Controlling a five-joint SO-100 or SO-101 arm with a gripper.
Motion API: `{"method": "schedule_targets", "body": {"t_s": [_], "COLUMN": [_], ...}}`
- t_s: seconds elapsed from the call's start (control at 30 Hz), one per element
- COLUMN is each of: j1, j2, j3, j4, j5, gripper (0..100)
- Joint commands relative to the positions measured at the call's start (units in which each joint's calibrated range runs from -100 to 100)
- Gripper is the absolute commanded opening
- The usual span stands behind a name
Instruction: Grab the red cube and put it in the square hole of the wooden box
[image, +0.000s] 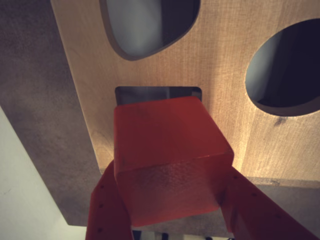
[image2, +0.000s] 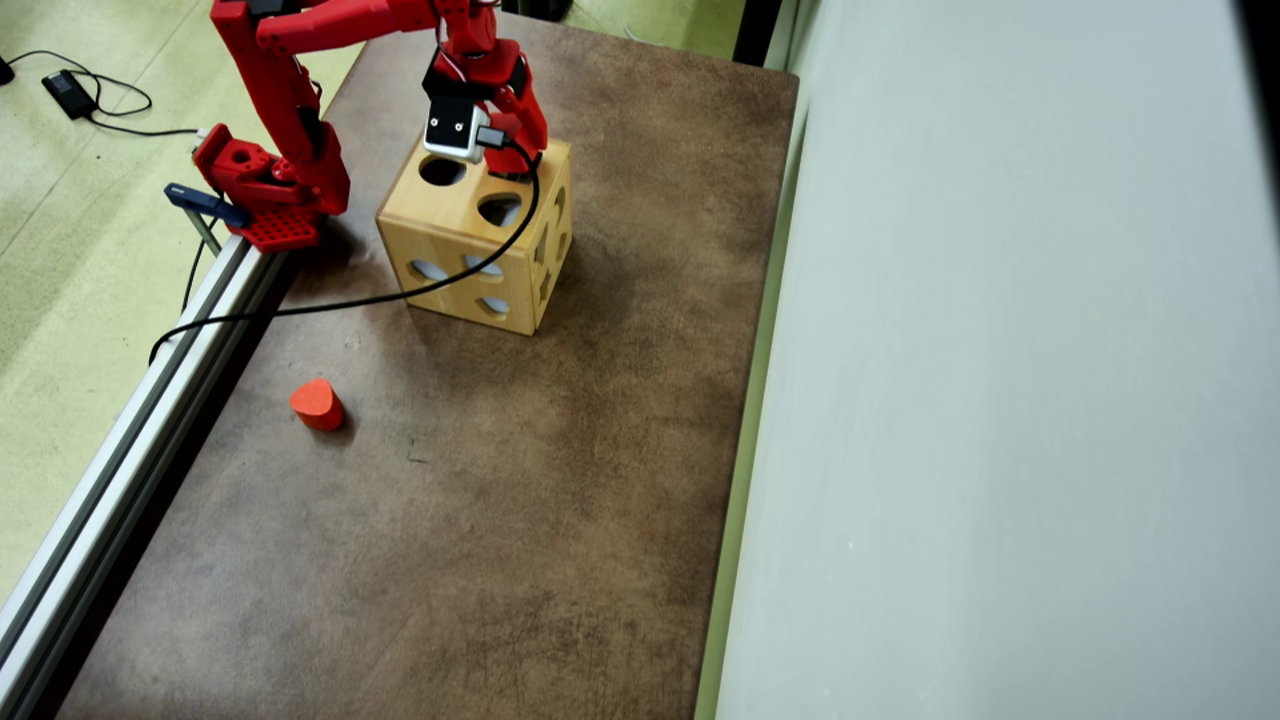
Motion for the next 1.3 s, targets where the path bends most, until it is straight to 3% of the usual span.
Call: {"method": "schedule_targets", "body": {"t_s": [0.0, 0.8, 1.27], "j1": [-0.5, 3.6, -0.7], "j2": [-0.6, -0.6, -0.4], "j3": [0.0, 0.6, -0.3], "j4": [0.4, 0.7, 0.4], "j5": [-0.2, 0.3, -0.1], "gripper": [1, 1, 4]}}
